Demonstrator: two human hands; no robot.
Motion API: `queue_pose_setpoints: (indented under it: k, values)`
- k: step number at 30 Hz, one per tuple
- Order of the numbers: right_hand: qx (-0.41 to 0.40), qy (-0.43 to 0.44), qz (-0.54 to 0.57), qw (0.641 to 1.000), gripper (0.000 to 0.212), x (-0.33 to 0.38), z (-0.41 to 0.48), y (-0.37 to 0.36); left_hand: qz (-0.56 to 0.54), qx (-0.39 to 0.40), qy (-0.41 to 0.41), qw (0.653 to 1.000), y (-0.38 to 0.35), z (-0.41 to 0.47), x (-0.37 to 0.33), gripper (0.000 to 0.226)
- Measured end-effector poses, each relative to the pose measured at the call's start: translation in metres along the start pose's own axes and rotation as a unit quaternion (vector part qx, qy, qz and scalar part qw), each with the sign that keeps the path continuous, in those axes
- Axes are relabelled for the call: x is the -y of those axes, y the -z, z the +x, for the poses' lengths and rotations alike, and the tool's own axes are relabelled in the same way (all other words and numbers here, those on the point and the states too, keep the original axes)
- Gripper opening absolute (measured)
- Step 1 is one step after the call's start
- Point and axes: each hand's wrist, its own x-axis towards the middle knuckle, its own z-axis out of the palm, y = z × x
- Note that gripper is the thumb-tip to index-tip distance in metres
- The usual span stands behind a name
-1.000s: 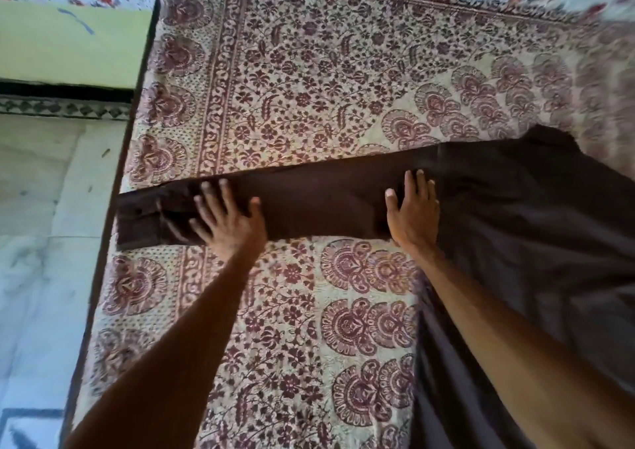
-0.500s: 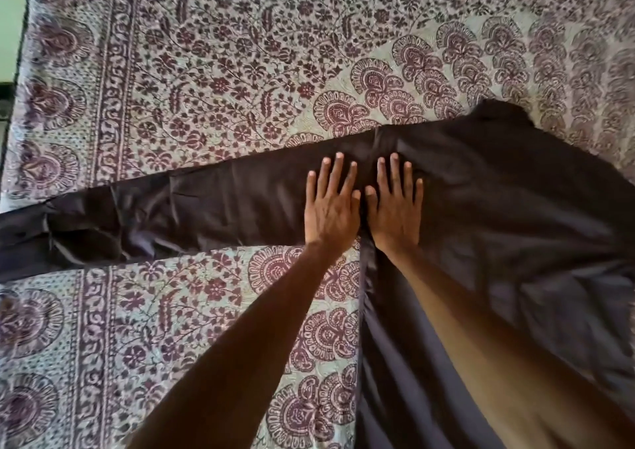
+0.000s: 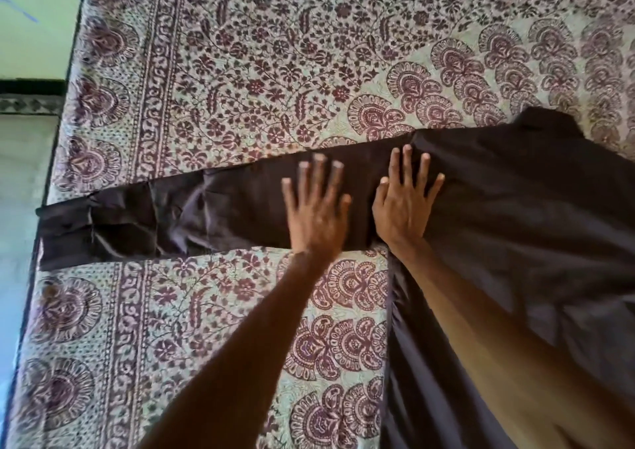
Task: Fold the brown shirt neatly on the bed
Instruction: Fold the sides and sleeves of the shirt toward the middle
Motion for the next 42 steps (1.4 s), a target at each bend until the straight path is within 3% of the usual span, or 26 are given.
queue_pose_setpoints:
  k: [2, 7, 12, 17, 20, 23, 26, 28, 31, 36, 38, 42]
  values:
    - [-0.008, 0.010, -0.014, 1.000, 0.056, 0.008, -0.008, -0.003, 0.012, 0.024, -0.076, 0.997, -0.002, -0.011, 0.003, 0.054]
    - [0.026, 0.127, -0.011, 0.991, 0.061, 0.061, -0.044, -0.008, 0.060, -0.042, 0.079, 0.994, 0.035, -0.025, 0.127, 0.054]
    - [0.054, 0.115, -0.007, 0.992, 0.066, 0.139, -0.063, -0.011, 0.094, -0.039, 0.151, 0.983, 0.081, -0.040, 0.250, 0.060]
    - [0.061, 0.092, -0.016, 0.994, 0.067, 0.152, -0.065, -0.015, 0.090, -0.002, 0.032, 0.995, 0.091, -0.068, 0.281, 0.059]
    - [0.077, 0.091, -0.024, 0.993, 0.068, 0.153, -0.065, -0.011, 0.084, -0.008, 0.037, 0.996, 0.102, -0.070, 0.297, 0.055]
    - [0.122, 0.085, -0.016, 0.989, 0.070, 0.152, -0.060, -0.005, 0.040, 0.010, 0.091, 0.995, 0.113, -0.064, 0.269, 0.059]
    - [0.177, 0.080, 0.033, 0.980, 0.071, 0.145, -0.049, 0.012, -0.052, -0.041, 0.095, 0.993, 0.123, -0.069, 0.216, 0.050]
    - [0.131, 0.077, 0.136, 0.979, 0.059, 0.135, -0.046, 0.029, -0.099, -0.063, 0.102, 0.988, 0.121, -0.077, 0.181, 0.036]
    - [0.028, 0.068, 0.216, 0.974, 0.027, 0.101, -0.053, 0.050, -0.203, -0.004, 0.136, 0.970, 0.100, -0.090, 0.133, 0.021]
    - [-0.039, 0.061, 0.144, 0.987, 0.035, 0.022, -0.033, 0.079, -0.313, 0.152, 0.046, 0.936, 0.054, -0.102, 0.065, 0.040]
    - [-0.049, 0.052, 0.100, 0.992, 0.039, -0.003, -0.006, 0.093, -0.345, 0.157, 0.056, 0.924, 0.042, -0.099, 0.040, 0.044]
    - [0.093, 0.117, 0.051, 0.987, 0.046, -0.031, 0.061, 0.102, -0.343, 0.226, 0.169, 0.896, 0.028, -0.098, -0.019, 0.044]
